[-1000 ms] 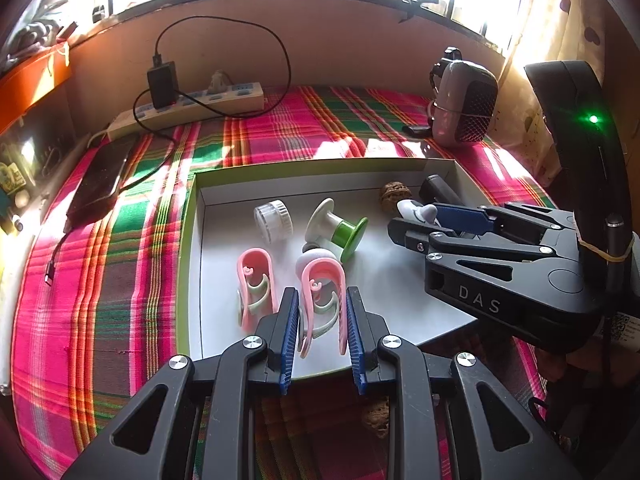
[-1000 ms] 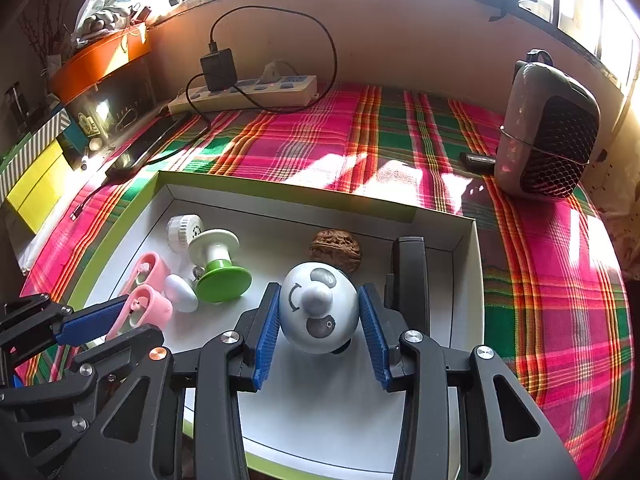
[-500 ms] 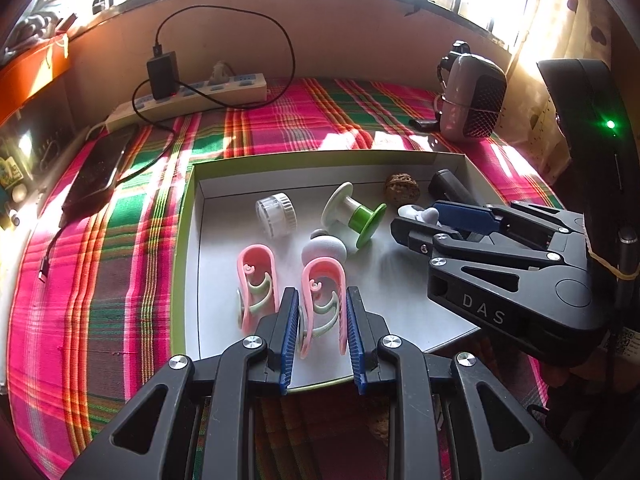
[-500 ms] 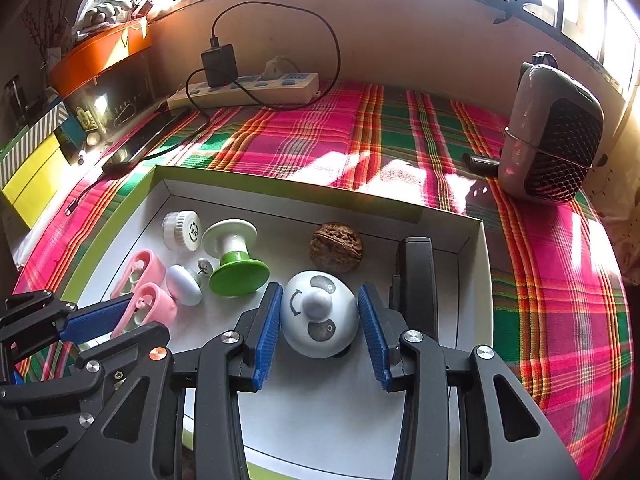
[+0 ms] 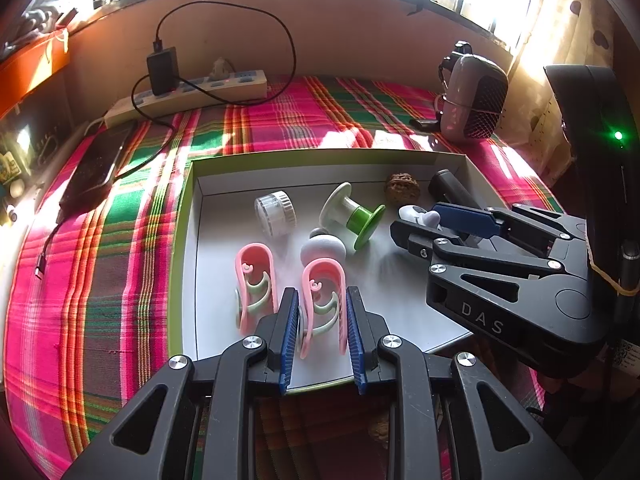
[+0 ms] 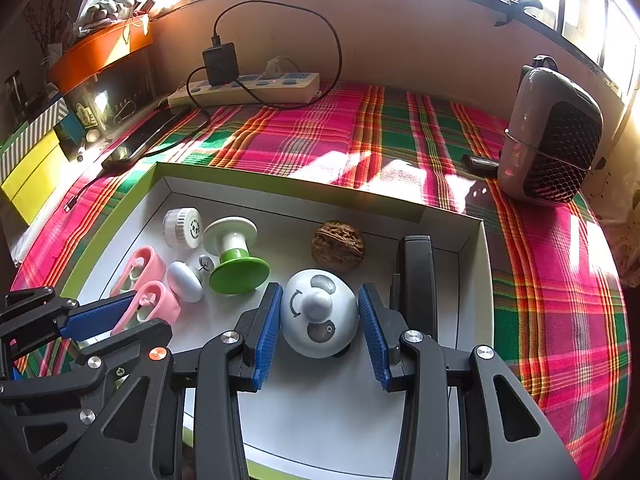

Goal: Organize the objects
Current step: 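Carry the pink earhook and white round device over the box, then lower both items into the box and open both tools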

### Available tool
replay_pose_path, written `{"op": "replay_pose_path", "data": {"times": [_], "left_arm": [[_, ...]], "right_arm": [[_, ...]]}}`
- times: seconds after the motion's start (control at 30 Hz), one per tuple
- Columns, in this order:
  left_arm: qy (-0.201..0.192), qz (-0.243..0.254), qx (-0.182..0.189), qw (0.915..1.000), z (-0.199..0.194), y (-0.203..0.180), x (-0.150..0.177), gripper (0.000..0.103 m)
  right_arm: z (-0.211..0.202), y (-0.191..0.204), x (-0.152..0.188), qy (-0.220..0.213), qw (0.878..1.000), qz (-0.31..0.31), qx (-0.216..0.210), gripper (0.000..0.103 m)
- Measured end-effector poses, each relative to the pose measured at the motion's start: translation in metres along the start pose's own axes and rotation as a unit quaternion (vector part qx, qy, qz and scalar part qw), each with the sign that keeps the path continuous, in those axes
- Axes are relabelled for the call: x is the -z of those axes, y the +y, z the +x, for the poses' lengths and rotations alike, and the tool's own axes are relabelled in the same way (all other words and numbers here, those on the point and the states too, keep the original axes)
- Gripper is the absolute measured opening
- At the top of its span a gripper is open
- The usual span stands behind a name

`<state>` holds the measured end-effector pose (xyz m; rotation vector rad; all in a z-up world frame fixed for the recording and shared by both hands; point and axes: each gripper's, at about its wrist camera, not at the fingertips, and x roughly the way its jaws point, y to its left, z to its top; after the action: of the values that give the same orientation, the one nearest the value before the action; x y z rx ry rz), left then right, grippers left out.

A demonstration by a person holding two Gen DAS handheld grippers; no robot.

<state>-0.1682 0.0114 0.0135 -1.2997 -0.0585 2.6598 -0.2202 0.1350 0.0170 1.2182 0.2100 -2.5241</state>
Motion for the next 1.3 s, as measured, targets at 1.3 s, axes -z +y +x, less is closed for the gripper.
{"op": "replay_pose_path", "data": {"times": [1.3], "left_arm": [[-0.02,-0.003,0.003,0.9998,-0.022,0.003,0.007,0.027]], "right_arm": [[-0.02,0.006,0.012,-0.01,1.0,0.009,-0.003,0.044]]}}
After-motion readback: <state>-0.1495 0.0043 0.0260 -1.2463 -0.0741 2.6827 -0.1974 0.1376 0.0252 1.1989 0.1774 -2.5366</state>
